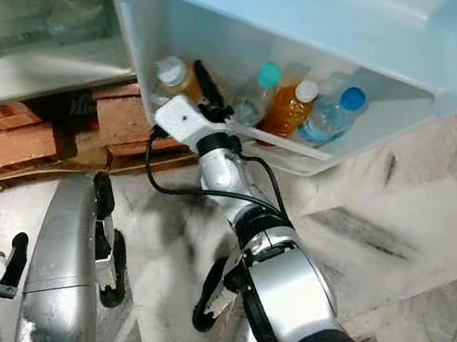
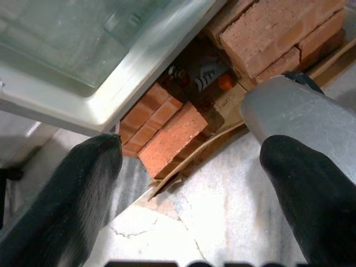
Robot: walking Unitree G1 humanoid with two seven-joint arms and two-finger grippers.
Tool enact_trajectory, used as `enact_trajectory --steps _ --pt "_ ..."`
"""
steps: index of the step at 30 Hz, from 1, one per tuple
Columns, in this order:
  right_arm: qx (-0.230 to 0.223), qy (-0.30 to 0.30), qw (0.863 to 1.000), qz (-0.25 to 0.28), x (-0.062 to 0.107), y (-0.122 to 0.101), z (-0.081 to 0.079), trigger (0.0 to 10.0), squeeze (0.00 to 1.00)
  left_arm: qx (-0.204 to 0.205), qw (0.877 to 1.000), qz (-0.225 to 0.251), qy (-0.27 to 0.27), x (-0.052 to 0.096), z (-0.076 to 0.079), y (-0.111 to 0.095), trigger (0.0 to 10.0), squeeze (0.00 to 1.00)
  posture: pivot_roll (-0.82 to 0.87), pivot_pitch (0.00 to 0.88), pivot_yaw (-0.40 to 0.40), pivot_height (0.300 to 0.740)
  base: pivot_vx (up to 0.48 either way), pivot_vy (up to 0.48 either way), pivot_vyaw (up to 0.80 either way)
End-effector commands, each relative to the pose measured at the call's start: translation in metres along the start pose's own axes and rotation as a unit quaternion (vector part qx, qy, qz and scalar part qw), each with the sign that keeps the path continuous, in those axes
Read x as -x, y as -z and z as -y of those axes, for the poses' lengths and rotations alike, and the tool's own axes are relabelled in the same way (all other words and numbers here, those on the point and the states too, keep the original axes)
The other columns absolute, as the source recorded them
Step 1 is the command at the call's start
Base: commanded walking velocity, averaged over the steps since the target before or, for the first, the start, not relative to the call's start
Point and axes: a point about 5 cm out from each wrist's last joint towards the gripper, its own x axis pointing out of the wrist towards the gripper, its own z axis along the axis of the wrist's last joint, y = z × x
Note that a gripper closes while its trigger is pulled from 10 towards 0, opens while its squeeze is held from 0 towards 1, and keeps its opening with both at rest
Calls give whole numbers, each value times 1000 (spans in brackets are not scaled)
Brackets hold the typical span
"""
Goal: Restocking fridge
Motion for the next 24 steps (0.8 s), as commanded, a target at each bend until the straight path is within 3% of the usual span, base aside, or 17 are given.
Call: enact_trajectory --steps 1,3,10,17,24 --pt "-13 -21 996 -91 22 38 -6 10000 118 -2 1000 -25 12 1 4 8 10000 0 319 512 -153 503 0 0 0" --pt "-16 -14 995 -98 22 41 -1 10000 1000 -1 1000 -21 12 -1 4 9 10000 0 314 499 -152 503 0 0 0" --pt "-23 4 994 -108 18 45 21 10000 1000 2 1000 -12 4 -15 8 9 10000 0 290 458 -162 503 0 0 0" --pt "0 34 996 -78 7 34 50 10000 1000 10 1000 -1 -13 -35 11 10 10000 0 270 397 -172 503 0 0 0" --pt "-5 51 997 -51 1 25 62 10000 1000 11 1000 0 -20 -43 13 15 10000 0 262 353 -170 503 0 0 0"
